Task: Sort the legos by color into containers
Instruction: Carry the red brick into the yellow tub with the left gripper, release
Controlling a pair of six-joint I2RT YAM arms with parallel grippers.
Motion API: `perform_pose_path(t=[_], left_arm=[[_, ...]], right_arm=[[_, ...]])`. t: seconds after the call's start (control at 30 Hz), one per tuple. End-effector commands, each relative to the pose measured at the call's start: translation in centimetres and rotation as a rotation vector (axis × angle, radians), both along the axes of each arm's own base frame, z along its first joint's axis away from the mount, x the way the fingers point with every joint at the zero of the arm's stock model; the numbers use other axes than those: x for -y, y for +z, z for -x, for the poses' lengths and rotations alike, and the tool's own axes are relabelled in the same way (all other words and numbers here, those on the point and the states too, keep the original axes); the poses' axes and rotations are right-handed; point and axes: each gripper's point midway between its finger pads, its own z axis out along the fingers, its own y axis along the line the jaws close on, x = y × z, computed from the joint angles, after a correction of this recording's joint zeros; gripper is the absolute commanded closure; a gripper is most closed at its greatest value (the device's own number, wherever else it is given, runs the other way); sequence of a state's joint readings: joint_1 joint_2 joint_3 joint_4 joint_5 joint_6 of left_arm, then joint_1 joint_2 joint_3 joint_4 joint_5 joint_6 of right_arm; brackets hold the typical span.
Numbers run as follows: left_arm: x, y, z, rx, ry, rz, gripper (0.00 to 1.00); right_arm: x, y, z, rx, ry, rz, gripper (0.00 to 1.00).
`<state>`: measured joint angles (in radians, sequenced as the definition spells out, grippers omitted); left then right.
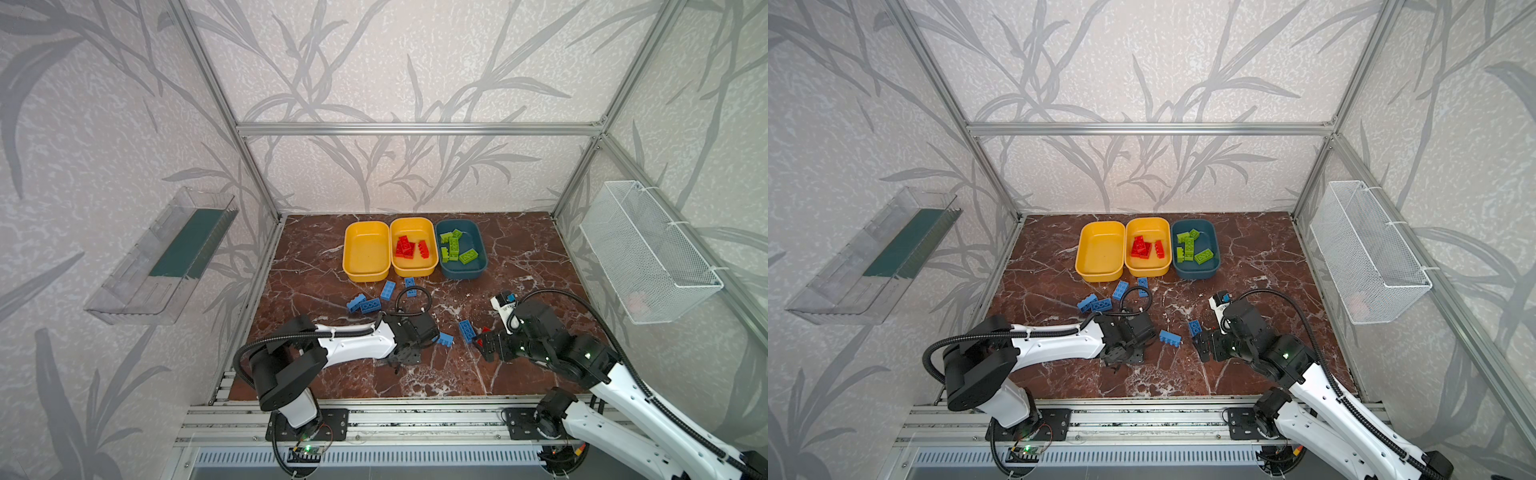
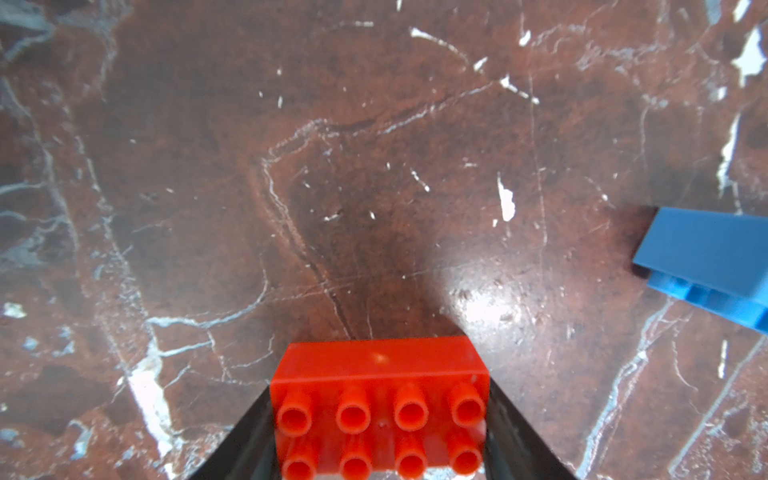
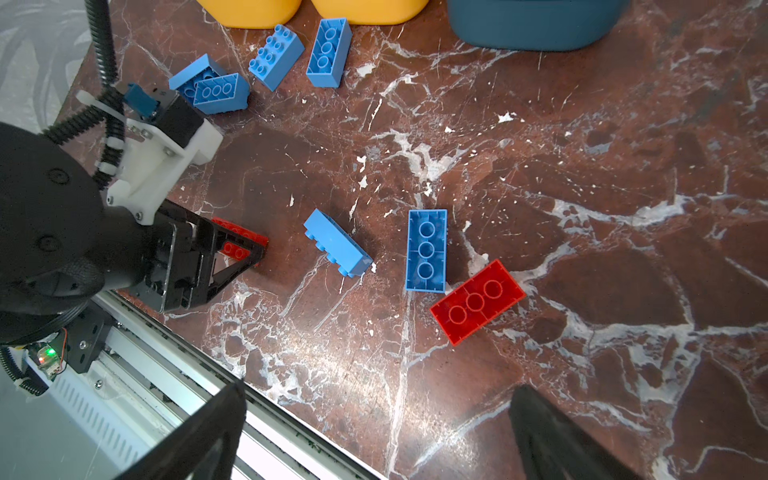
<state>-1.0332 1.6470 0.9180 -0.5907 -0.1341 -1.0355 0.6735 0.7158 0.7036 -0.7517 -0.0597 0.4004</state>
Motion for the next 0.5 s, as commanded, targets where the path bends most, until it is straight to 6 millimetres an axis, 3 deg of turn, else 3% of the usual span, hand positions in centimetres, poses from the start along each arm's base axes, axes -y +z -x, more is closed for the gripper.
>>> perform_pose_path(t=[0.0, 0.23, 0.47], left_arm=[[-0.8, 1.3, -0.8, 0.025, -0.018, -0.089, 0.69], [-0.2, 6.7, -5.6, 0.121, -0.019, -0.060, 0.69], [-0.5, 11.2, -13.4, 0.185, 0.006, -0.015, 0.69]], right_arm=[[0.1, 0.8, -0.3, 0.027, -0.010, -0.006, 0.01], [0.0, 1.2, -0.9, 0.045, -0.024, -0.007, 0.01], [-0.3, 2.0, -1.7, 0.058, -0.025, 0.015, 0.01]])
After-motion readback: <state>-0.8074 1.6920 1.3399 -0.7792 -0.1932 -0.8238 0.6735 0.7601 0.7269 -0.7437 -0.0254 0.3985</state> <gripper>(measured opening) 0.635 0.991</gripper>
